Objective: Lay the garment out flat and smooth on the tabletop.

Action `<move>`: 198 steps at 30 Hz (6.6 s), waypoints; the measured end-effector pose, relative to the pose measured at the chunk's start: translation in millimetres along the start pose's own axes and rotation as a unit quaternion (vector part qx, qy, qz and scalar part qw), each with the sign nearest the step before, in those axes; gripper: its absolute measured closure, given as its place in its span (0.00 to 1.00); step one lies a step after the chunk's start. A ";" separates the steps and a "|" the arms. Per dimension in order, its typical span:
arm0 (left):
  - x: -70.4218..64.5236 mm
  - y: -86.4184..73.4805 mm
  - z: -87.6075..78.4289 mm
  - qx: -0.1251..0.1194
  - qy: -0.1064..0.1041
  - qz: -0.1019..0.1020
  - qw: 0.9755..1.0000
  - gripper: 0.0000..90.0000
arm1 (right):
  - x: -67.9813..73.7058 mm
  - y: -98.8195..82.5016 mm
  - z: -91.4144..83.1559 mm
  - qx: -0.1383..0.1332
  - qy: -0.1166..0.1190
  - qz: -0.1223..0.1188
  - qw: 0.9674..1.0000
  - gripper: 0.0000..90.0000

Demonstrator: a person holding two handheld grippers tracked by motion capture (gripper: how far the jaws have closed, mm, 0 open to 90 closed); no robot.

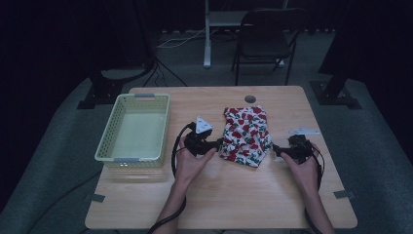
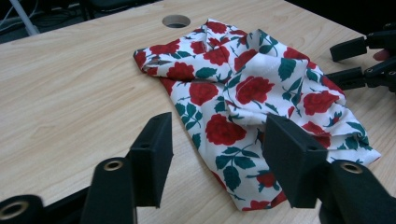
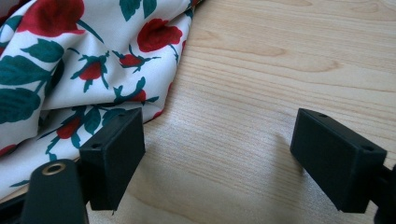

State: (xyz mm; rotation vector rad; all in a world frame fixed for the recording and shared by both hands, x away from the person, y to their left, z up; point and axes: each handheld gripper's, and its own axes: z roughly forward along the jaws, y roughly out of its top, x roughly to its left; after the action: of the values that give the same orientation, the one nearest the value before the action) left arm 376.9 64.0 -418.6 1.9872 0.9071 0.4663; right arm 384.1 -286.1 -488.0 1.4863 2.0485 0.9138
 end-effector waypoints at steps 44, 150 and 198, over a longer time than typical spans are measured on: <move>-3.2 22.9 22.0 0.009 -0.024 0.010 1.000 0.59 | 1.0 0.0 0.2 0.001 0.001 -0.007 1.000 0.19; -8.1 22.2 78.0 0.069 -0.102 -0.035 0.992 1.00 | 2.0 -0.4 -0.1 0.002 0.003 -0.013 1.000 0.19; 32.0 16.7 28.5 0.032 -0.051 -0.072 0.996 1.00 | 2.1 -0.4 -0.2 0.002 0.003 -0.013 1.000 0.19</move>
State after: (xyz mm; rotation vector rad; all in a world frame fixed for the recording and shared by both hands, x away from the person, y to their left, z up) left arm 422.8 66.0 -420.8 1.9671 1.0040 0.2558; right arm 383.0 -284.3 -488.1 1.4565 2.0706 0.9061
